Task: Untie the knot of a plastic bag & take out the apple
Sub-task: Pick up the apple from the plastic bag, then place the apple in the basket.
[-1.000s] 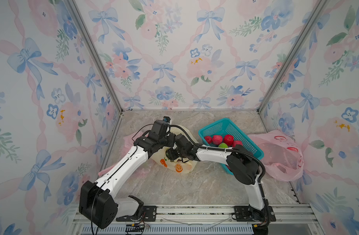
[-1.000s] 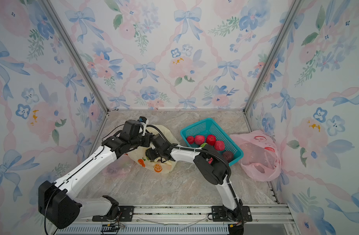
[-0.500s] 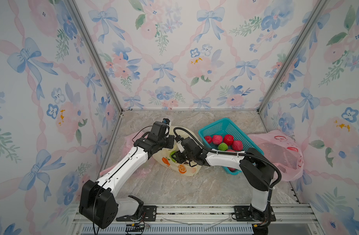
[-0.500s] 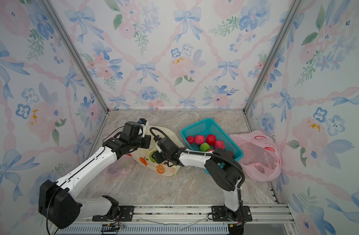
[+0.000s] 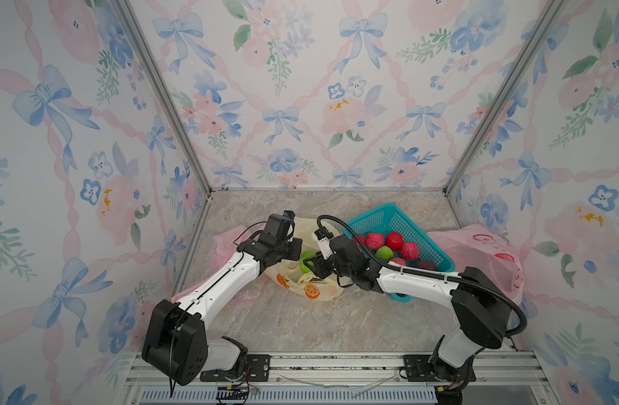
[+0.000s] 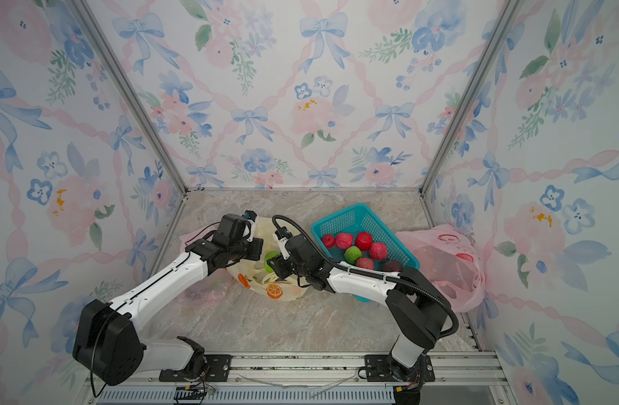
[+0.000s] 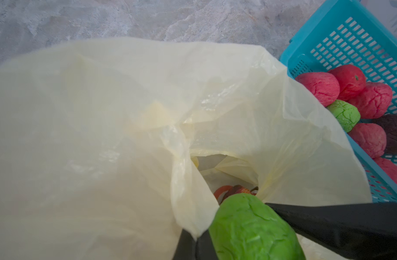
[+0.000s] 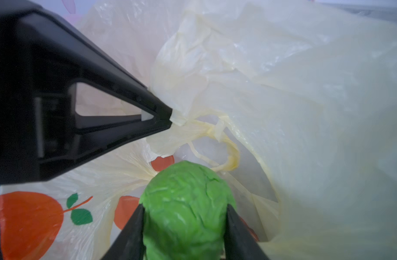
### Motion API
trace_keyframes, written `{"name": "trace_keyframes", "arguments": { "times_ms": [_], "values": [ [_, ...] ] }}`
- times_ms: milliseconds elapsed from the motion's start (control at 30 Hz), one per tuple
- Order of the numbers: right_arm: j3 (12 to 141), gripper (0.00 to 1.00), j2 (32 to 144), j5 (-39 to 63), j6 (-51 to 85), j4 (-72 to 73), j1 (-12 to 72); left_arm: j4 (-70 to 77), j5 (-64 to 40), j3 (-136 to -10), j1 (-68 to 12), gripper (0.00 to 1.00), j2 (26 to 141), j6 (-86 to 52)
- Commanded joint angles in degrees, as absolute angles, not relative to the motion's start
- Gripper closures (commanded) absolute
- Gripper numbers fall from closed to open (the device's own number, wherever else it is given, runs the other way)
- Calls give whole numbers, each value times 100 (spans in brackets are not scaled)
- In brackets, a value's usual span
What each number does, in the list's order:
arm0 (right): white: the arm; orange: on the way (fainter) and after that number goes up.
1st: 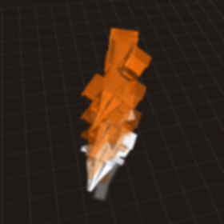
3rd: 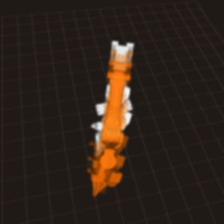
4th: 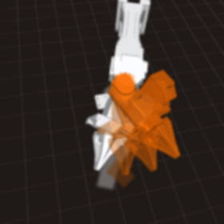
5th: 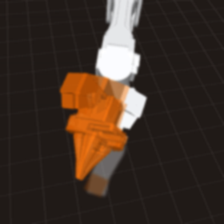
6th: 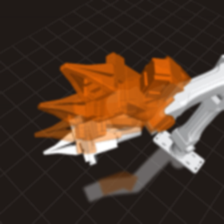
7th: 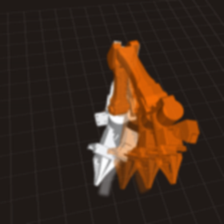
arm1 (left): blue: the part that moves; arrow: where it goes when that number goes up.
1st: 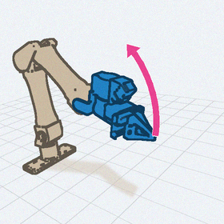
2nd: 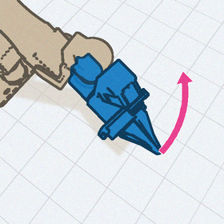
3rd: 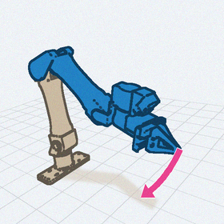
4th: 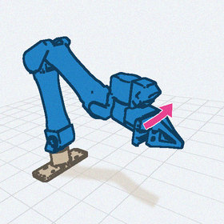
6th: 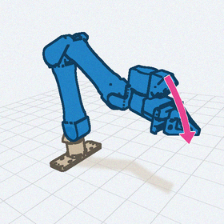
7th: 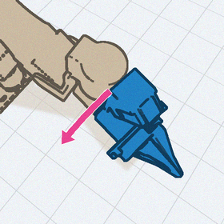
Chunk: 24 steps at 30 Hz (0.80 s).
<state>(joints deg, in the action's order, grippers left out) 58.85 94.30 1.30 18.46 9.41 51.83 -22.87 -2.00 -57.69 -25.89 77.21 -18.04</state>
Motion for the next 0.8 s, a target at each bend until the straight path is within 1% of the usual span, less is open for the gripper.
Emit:
{"name": "trace_keyframes", "arguments": {
  "times_ms": [0,167,267,300,367,433,467,500,600,767],
  "values": [
    [5619,70,9003,299,1912,1476,5048,-2115,-279,-5754,-2551,100,7749,-1740],
    [5367,69,8660,601,2361,2171,4803,-2030,-466,-5749,-2554,100,7751,-1776],
    [5292,69,8302,623,2355,2197,4622,-2039,-428,-5750,-2552,100,7662,-1749],
    [5271,69,8123,555,2300,2077,4538,-2039,-410,-5736,-2549,94,7629,-1745],
    [5264,69,7767,335,2133,1690,4362,-2039,-362,-5723,-2551,79,7549,-1747],
    [5307,69,7408,27,1959,1090,4112,-2037,-325,-5709,-2550,66,7473,-1749],
    [5313,68,7244,-140,1858,799,3961,-2035,-303,-5710,-2550,56,7424,-1749],
    [5323,68,7102,-288,1782,476,3771,-2039,-290,-5726,-2550,49,7382,-1745],
    [5292,68,6769,-608,1687,-306,3128,-2041,-284,-5783,-2555,43,7258,-1709],
    [5159,68,6620,-1107,1458,-1117,2360,-2040,-211,-5886,-2552,41,7008,-1626]
  ]
}}
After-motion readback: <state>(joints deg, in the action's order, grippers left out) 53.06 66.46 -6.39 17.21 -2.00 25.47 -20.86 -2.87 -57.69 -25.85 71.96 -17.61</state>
